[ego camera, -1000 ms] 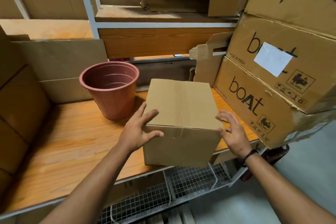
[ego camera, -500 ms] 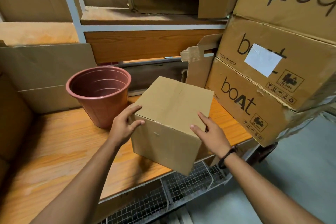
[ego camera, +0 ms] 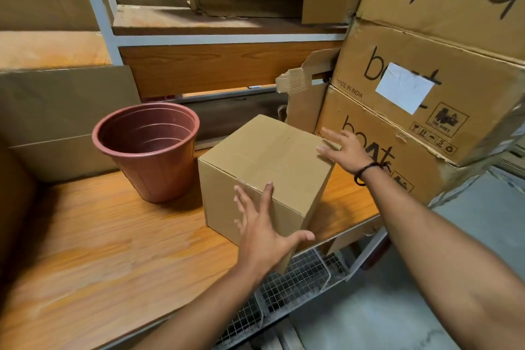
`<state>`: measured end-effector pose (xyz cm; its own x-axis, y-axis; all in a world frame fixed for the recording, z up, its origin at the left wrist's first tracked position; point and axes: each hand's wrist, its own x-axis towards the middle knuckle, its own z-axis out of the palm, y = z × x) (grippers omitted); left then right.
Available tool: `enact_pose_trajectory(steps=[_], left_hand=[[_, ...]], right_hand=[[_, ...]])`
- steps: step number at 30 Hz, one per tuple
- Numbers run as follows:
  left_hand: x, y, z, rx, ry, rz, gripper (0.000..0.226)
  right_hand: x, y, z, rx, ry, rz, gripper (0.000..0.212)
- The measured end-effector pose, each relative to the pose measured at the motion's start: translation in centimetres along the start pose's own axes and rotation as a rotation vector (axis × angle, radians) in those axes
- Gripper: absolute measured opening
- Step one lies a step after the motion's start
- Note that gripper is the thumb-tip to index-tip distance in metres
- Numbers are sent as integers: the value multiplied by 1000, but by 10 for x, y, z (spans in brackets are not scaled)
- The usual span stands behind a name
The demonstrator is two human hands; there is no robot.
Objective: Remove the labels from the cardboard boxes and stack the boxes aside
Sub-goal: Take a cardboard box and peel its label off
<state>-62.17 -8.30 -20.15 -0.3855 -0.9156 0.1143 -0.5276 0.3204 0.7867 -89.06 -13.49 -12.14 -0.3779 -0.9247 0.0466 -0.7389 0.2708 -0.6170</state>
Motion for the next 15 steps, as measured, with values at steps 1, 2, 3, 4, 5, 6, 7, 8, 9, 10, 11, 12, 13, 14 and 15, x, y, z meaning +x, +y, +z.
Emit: enact_pose_trajectory(steps=[1,2,3,4,5,6,7,8,9,10,11,12,13,14,15], left_hand=[[5,2,0,-2,-11,-12,128],[11,4,-1,-11,-13,-21,123],[17,4,-3,-22,-5,-27,117],[23,3,-6,-35,8,-25,112],[30,0,-8,-47,20,-9,108],[39,-4,-11,-60,22,23,105],[48,-10,-14,-72,14,64,104],[59,-15,-16,-86,3,105,104],[72,-20,-17,-103,-6,141,103],[87,-22,-16,-120,-15,168,101],[103,-21,-15,-132,-29,186,99],[120,-19,-12,-133,-47,198,96],[137,-14,-9,-120,-69,207,95],[154,-8,-5,-97,-93,214,94],[169,-2,1,-77,-117,217,94]], right_hand=[[7,6,0,19,-52,-15,65],[9,7,3,58,-74,-29,60],[11,10,7,93,-62,-39,51],[13,14,12,109,-15,-57,45],[15,17,15,108,41,-72,41],[16,21,17,103,96,-85,39],[18,25,17,111,146,-83,38],[20,28,16,124,188,-78,38],[24,32,13,139,225,-64,39],[29,36,9,140,261,-53,40],[35,40,3,137,292,-41,41],[42,45,-3,126,323,-32,43],[50,51,-10,118,352,-26,44],[59,58,-16,106,373,-15,45],[68,67,-21,97,378,0,46]])
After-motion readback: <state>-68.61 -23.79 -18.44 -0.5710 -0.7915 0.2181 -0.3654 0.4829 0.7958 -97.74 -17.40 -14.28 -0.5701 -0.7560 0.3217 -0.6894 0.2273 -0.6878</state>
